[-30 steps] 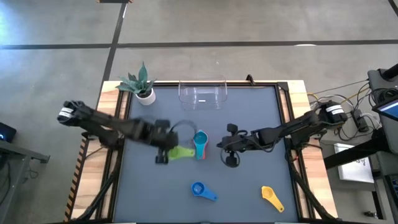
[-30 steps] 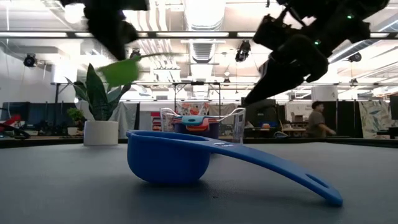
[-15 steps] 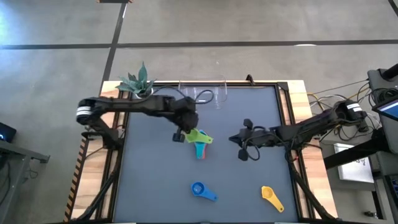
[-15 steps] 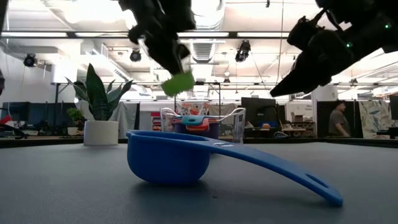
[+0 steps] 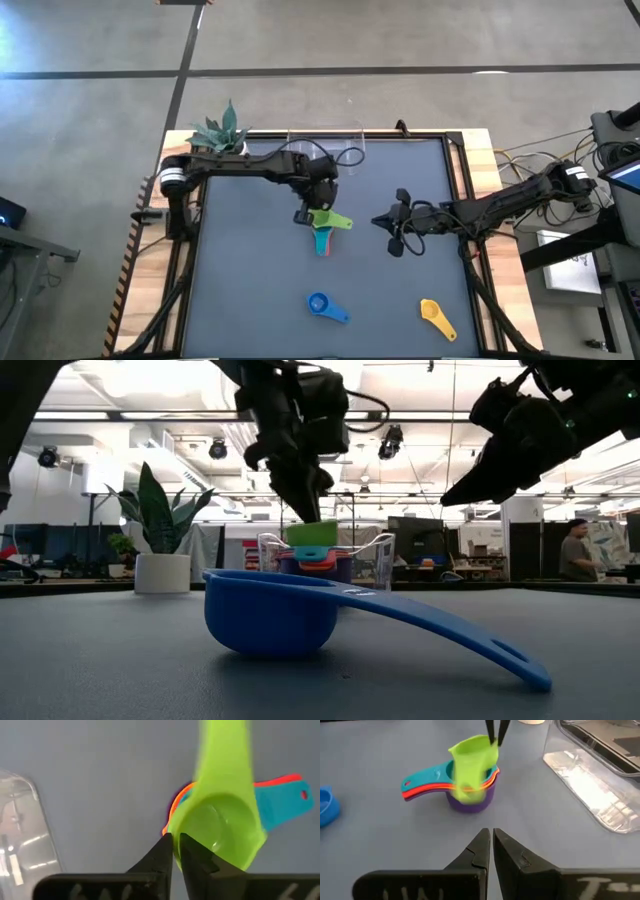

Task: Nest measuring cups in basket
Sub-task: Stack the green measuring cup on top of the light blue measuring cup

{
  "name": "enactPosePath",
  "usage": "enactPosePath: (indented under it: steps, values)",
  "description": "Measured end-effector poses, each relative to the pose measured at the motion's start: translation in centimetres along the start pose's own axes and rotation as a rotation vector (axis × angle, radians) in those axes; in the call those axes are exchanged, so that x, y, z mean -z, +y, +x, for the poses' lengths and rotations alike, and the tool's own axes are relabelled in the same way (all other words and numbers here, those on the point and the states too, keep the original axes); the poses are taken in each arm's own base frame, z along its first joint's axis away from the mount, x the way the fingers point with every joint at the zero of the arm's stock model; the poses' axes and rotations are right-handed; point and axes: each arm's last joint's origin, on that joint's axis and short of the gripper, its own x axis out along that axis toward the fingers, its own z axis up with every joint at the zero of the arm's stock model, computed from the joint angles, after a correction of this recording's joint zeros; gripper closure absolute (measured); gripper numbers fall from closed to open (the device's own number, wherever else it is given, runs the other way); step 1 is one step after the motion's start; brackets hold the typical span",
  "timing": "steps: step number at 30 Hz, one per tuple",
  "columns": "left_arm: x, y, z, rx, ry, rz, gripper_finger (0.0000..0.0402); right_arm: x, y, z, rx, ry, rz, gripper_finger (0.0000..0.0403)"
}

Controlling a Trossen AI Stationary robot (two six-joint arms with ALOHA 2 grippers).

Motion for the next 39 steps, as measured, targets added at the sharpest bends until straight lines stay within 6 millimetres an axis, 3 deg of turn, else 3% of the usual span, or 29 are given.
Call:
enactPosePath:
  steps: [9, 14, 29, 39]
  values:
    - [0.5, 0.3, 0.8, 0.024, 0.052, -0.042, 0.0296, 0.0, -0.1, 0.1, 0.035, -0.011, -0.015, 0.0390]
    - [0.4, 0.1, 0.8, 0.037, 0.044, -0.047, 0.0266, -0.1, -0.1, 0.1, 0.051, -0.014, -0.026, 0.0390]
    - [0.2, -0.7, 1.1, 0.074, 0.024, -0.037, 0.0285, -0.1, -0.1, 0.1, 0.051, -0.016, -0.021, 0.0390]
    - [0.2, -0.7, 1.0, 0.065, 0.019, -0.056, 0.0262, -0.1, -0.1, 0.1, 0.051, -0.016, -0.020, 0.0390]
